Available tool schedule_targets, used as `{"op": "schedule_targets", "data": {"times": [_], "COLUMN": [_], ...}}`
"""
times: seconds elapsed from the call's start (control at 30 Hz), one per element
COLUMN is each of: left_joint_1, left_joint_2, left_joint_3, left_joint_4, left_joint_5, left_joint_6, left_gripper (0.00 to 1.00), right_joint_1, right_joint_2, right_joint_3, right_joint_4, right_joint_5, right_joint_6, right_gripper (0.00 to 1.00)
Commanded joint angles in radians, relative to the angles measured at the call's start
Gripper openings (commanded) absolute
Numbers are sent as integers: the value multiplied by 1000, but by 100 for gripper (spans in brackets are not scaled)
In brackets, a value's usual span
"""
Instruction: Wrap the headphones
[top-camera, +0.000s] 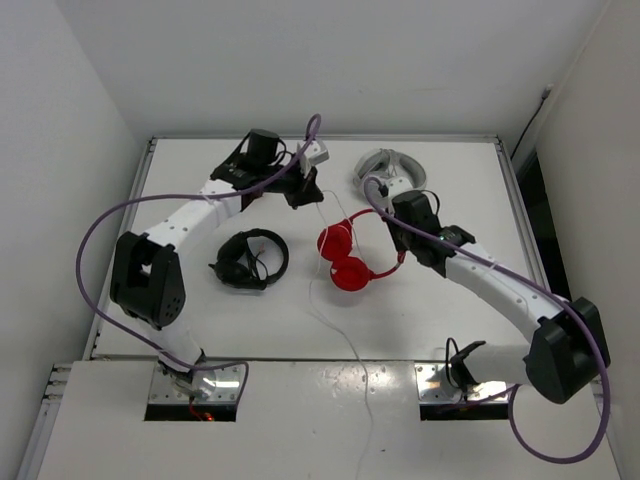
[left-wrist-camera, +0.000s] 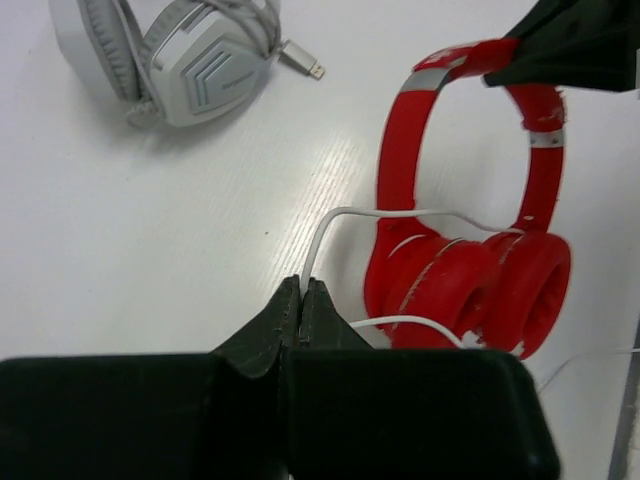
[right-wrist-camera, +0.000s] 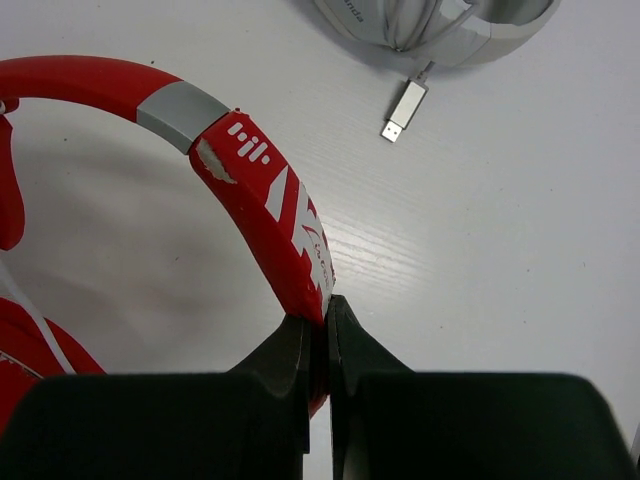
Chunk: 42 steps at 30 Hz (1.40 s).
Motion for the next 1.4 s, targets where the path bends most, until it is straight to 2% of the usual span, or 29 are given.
{"op": "schedule_targets", "data": {"times": [0.0, 0.2, 0.3, 0.43, 0.6, 0.7, 0.73, 0.8, 0.87, 0.93, 1.03, 1.2, 1.37], "left_joint_1": [27, 58, 58, 58, 7, -5, -5, -5, -5, -5, -14, -100, -163], "left_joint_2": [22, 31, 0, -27, -46, -67, -88, -119, -160, -234, -326, -450, -501], "left_joint_3": [7, -65, -149, -263, -359, -416, -441, -467, -505, -531, -577, -721, -835], "left_joint_4": [-8, 12, 48, 69, 83, 116, 129, 176, 205, 241, 250, 230, 204], "left_joint_5": [-32, -41, -26, -15, -15, -3, -3, -3, -25, -52, -110, -182, -294], "left_joint_6": [64, 93, 93, 102, 91, 68, 38, 4, -53, -114, -172, -211, -274], "left_gripper": [0, 0, 0, 0, 0, 13, 20, 25, 32, 47, 56, 58, 58], "right_joint_1": [-4, -48, -88, -169, -234, -243, -254, -264, -264, -264, -264, -274, -307], "right_joint_2": [-43, -52, -52, -52, -52, -25, -8, 6, 18, 18, 27, 37, 37], "right_joint_3": [41, 87, 96, 107, 128, 128, 128, 119, 119, 119, 110, 110, 110], "right_joint_4": [55, -4, -16, -51, -94, -106, -107, -116, -116, -116, -107, -107, -116], "right_joint_5": [-11, -56, -90, -201, -291, -274, -257, -225, -202, -190, -189, -189, -189], "right_joint_6": [-5, 19, 41, 99, 194, 228, 237, 263, 272, 272, 285, 305, 323], "right_gripper": [0, 0, 0, 0, 0, 0, 0, 0, 0, 0, 0, 0, 0]}}
